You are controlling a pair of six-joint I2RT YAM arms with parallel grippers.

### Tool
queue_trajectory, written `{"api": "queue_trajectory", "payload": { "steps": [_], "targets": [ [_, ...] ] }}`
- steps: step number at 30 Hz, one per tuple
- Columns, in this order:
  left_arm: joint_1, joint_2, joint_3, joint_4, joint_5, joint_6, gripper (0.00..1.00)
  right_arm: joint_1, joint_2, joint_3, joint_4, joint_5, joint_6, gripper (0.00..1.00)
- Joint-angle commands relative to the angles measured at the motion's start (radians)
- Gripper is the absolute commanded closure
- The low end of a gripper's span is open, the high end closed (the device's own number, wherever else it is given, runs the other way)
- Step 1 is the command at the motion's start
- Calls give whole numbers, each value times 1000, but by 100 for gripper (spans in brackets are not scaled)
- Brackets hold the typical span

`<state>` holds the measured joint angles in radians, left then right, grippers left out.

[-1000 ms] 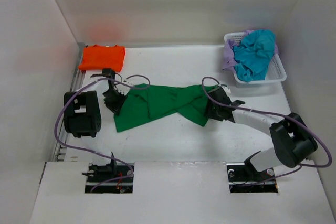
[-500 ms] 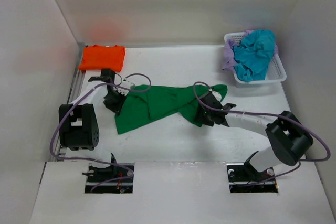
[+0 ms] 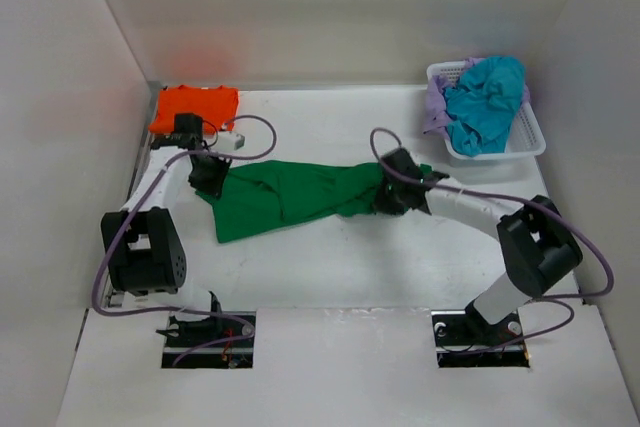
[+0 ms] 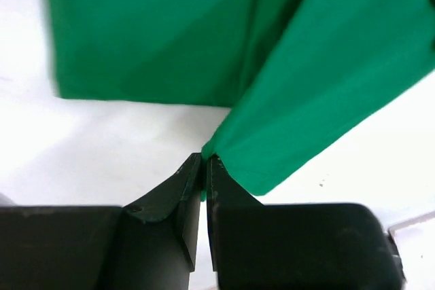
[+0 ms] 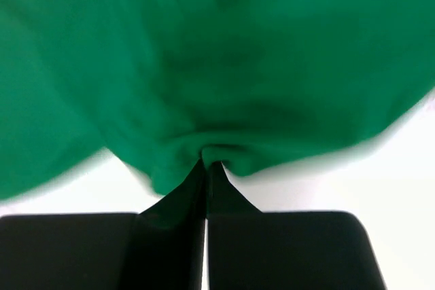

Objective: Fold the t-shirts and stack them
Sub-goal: Flatten out the tshirt

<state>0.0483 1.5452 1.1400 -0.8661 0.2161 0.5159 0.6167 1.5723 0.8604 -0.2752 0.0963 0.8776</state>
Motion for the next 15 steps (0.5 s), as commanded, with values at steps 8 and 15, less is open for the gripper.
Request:
{"api": "queue_trajectory", "payload": {
  "steps": [8, 15],
  "targets": [
    [20, 248, 993, 170, -182, -102, 100, -326, 256, 1451, -490, 57, -463, 100],
    [29, 146, 1004, 288, -204, -8, 98, -352, 79, 1374, -495, 39, -488, 100]
  ]
}}
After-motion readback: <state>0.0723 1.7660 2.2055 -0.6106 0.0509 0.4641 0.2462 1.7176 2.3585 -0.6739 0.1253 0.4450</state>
